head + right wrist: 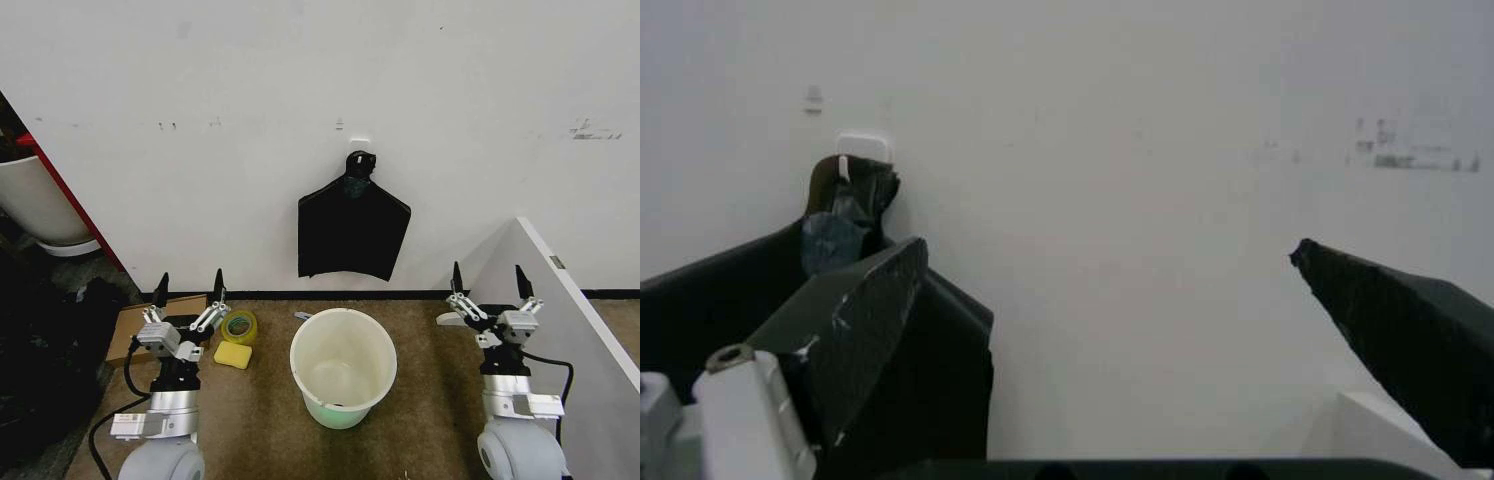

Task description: Place the garbage bag over the trash bin.

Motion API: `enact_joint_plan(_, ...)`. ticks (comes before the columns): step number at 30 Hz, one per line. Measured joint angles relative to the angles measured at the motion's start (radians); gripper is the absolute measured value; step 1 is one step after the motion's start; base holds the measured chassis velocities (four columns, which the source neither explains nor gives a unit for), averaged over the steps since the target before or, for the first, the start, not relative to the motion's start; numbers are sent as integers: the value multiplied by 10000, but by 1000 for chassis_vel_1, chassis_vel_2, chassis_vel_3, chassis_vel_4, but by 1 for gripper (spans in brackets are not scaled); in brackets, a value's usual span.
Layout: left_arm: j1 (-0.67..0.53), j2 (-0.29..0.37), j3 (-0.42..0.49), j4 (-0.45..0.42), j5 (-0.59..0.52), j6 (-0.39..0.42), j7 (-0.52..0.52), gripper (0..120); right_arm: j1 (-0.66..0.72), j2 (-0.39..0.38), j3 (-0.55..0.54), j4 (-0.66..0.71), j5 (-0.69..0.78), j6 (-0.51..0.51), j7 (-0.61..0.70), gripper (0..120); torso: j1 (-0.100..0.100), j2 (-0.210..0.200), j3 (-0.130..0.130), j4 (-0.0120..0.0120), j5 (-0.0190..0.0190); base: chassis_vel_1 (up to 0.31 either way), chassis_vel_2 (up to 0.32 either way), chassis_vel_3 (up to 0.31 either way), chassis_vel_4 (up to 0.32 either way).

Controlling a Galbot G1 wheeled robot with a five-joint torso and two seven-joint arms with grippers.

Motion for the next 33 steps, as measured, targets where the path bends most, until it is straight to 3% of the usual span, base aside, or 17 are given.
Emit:
enact_joint_plan(3,135,56,-126,-49,58,-109,11,100,490,-29,-316,-234,575,-333,-4,100,0,0,0,0,0,0,0,0,0)
enact_joint_plan(8,188,111,-405,-150,86,-128,10,100,1678,99,-1828,-285,3735,-1379,511,100,0,0,0,0,0,0,0,0,0)
enact_joint_plan(9,188,111,-405,-150,86,-128,10,100,1678,99,-1828,-285,3735,-1379,511,100,0,0,0,0,0,0,0,0,0)
enact_joint_plan(12,337,-23,-501,-205,295,-126,2,100,2994,488,-2765,-567,6657,-1897,686,100,0,0,1,1,-2,0,0,0,0)
enact_joint_plan(15,529,-148,-662,-329,452,-146,-27,100,4154,917,-3118,-1154,8527,-2152,737,100,0,0,1,3,-2,0,0,0,0)
enact_joint_plan(23,838,-369,-1300,-494,628,-386,-164,100,5993,1853,-3108,-2331,10816,-3028,1495,100,1,-1,1,0,-2,0,0,0,0)
enact_joint_plan(33,917,-581,-1244,-547,958,-440,-263,100,6997,2680,-3050,-3411,10804,-3232,1306,100,1,0,1,0,-3,0,0,0,0)
